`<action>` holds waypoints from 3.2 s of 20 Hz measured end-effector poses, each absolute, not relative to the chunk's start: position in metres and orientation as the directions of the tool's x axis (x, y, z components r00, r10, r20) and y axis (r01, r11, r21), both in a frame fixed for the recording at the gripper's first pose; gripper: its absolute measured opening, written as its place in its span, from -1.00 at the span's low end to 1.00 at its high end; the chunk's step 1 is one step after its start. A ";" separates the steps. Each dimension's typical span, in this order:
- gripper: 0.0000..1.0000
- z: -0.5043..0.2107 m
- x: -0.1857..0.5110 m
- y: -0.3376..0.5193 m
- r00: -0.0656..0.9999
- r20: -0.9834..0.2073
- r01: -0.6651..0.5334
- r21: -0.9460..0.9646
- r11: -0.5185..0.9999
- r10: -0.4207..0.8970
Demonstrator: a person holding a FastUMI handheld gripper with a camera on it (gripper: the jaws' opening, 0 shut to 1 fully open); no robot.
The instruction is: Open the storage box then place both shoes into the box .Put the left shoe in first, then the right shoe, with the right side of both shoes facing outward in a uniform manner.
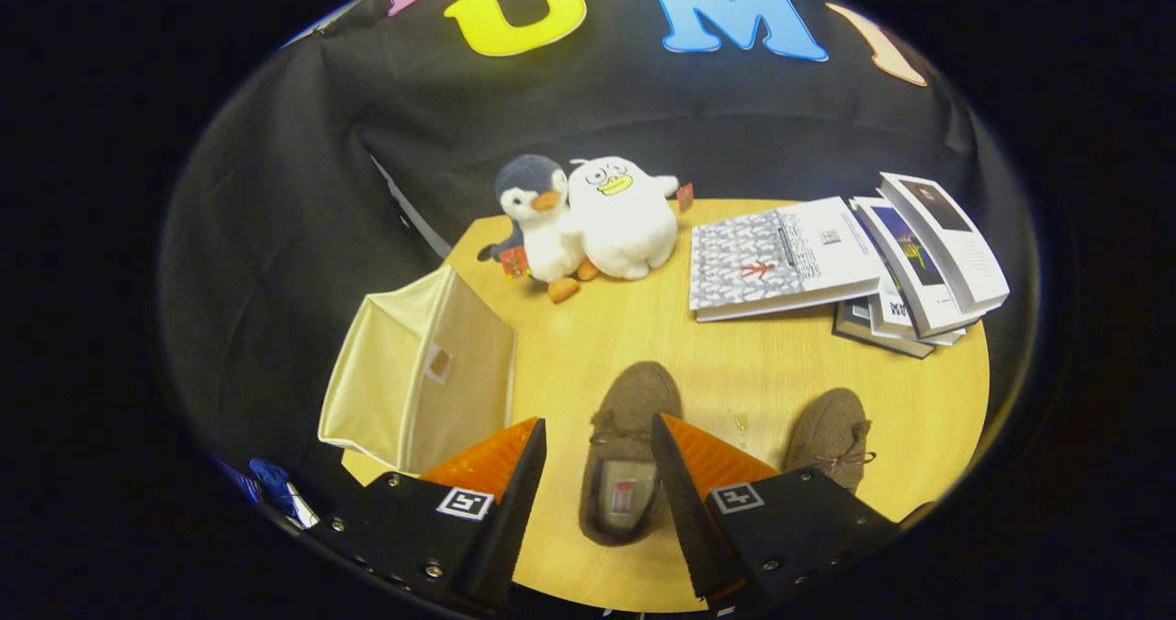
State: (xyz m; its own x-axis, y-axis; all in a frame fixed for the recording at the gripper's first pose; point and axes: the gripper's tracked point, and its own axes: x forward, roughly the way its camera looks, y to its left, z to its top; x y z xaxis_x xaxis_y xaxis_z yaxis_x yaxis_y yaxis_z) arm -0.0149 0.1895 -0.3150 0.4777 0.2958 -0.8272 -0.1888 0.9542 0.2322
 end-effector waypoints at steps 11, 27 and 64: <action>0.42 -0.407 -0.045 0.164 0.236 -0.947 -0.148 0.187 0.971 0.218; -0.90 -0.437 -0.031 0.159 0.135 -0.970 -0.070 0.193 0.979 0.201; -0.91 -0.301 0.041 0.441 0.129 -0.891 -0.573 0.291 0.766 0.435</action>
State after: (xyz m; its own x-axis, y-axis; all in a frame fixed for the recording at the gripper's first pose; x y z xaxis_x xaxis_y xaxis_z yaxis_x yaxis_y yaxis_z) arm 0.0410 0.4413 -0.3008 0.1291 0.4348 -0.8912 -0.5726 0.7664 0.2910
